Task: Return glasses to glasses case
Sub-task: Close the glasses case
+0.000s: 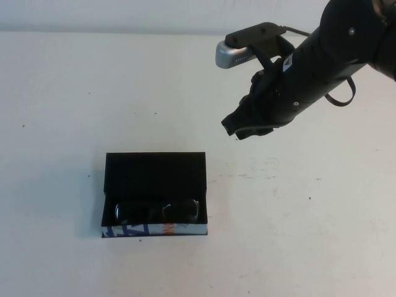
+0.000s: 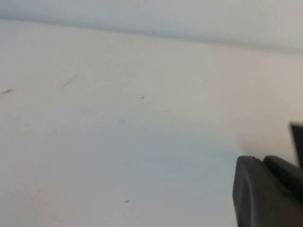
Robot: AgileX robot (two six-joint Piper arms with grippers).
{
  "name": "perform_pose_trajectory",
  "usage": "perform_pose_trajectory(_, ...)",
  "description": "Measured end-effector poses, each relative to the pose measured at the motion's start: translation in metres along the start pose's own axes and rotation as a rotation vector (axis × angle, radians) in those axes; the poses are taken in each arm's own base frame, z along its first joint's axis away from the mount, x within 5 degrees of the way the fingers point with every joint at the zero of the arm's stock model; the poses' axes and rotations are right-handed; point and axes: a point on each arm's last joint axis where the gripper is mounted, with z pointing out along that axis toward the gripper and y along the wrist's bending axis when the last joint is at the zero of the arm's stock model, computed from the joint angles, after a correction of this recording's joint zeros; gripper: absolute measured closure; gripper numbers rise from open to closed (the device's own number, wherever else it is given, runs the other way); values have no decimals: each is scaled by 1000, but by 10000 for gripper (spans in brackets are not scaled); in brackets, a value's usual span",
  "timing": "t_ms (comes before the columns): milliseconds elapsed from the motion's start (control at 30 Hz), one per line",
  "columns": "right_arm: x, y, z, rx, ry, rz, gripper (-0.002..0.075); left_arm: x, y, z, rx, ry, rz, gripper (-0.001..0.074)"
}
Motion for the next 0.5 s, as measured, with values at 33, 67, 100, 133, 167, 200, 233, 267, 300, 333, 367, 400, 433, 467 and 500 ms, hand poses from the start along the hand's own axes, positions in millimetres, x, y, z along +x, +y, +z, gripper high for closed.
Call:
perform_pose_trajectory(33, 0, 1, 0, -7, -2, 4, 737, -3, -1, 0, 7, -33, -76, 738)
perform_pose_trajectory(67, 0, 1, 0, -12, -3, 8, 737, -6, -1, 0, 17, -60, -170, 738)
perform_pose_trajectory(100, 0, 1, 2, -18, -1, 13, 737, -8, -1, 0, 26, -83, -246, 738)
perform_pose_trajectory(133, 0, 1, 3, -23, 1, 16, 737, -10, -1, -1, 31, -103, -293, 738)
perform_pose_trajectory(167, 0, 1, 5, -29, 4, 21, 737, -12, -1, -1, 33, -128, -331, 738)
perform_pose_trajectory(200, 0, 1, 7, -33, 8, 25, 737, -14, -1, -1, 35, -153, -359, 738)
perform_pose_trajectory(233, 0, 1, 8, -35, 11, 30, 737, -15, 0, -1, 36, -168, -378, 738)
perform_pose_trajectory(267, 0, 1, 10, -42, 14, 39, 737, -17, 0, -2, 38, -180, -406, 738)
perform_pose_trajectory(300, 0, 1, 13, -44, 20, 44, 737, -17, 0, -2, 42, -182, -438, 738)
perform_pose_trajectory(333, 0, 0, 16, -46, 23, 49, 737, -16, -1, -2, 47, -170, -457, 738)
perform_pose_trajectory(367, 0, 0, 19, -50, 28, 55, 737, -17, -2, -2, 54, -144, -472, 738)
perform_pose_trajectory(400, 0, -1, 22, -54, 32, 60, 737, -19, -4, -2, 62, -108, -482, 738)
perform_pose_trajectory(433, 0, -1, 25, -57, 38, 64, 737, -22, -5, -2, 66, -73, -485, 738)
perform_pose_trajectory(467, 0, -1, 28, -61, 45, 69, 737, -27, -7, -1, 68, -21, -486, 738)
perform_pose_trajectory(500, 0, -2, 31, -65, 54, 73, 737, -32, -9, 0, 71, 36, -487, 738)
